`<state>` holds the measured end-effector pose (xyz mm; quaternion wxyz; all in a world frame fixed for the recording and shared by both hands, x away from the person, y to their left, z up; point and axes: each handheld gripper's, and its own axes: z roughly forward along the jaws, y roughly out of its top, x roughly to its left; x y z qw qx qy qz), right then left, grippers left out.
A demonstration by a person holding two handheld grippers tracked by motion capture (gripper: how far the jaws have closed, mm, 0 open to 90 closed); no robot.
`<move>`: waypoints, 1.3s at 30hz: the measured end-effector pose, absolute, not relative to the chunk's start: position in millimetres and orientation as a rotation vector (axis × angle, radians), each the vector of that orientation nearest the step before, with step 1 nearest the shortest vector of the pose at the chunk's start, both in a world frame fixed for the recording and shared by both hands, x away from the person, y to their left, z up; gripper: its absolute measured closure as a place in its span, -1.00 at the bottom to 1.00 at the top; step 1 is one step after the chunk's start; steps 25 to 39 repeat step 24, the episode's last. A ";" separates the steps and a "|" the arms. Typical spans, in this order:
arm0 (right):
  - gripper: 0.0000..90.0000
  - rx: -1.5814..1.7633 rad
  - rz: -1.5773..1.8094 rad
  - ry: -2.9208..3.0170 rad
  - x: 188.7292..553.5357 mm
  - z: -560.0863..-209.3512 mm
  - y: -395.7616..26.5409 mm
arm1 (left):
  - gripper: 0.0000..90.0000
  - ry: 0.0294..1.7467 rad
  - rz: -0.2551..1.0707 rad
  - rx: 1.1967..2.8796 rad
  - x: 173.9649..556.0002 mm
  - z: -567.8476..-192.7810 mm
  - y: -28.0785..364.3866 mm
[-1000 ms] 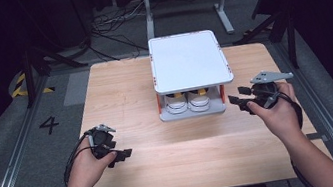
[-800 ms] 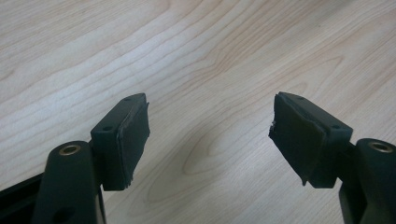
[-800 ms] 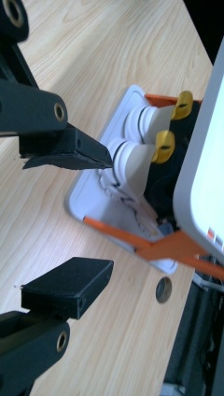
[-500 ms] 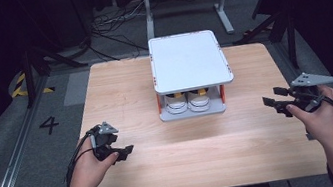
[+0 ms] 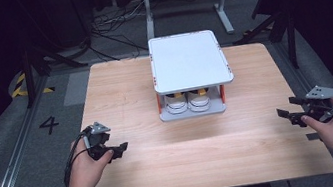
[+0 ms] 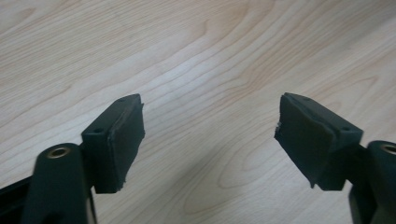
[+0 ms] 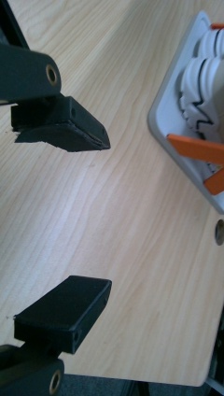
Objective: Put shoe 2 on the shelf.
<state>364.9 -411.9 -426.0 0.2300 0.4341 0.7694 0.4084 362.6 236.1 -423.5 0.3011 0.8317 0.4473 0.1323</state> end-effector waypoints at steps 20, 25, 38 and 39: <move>-0.63 1.263 1.056 2.199 379.4 -482.8 -421.3 | -0.62 1.293 0.358 2.127 373.5 -455.4 255.3; -0.63 1.256 0.997 2.218 378.1 -481.6 -419.9 | -0.62 1.306 0.323 2.124 374.0 -458.5 257.1; -0.63 1.256 0.997 2.218 378.1 -481.6 -419.9 | -0.62 1.306 0.323 2.124 374.0 -458.5 257.1; -0.63 1.256 0.997 2.218 378.1 -481.6 -419.9 | -0.62 1.306 0.323 2.124 374.0 -458.5 257.1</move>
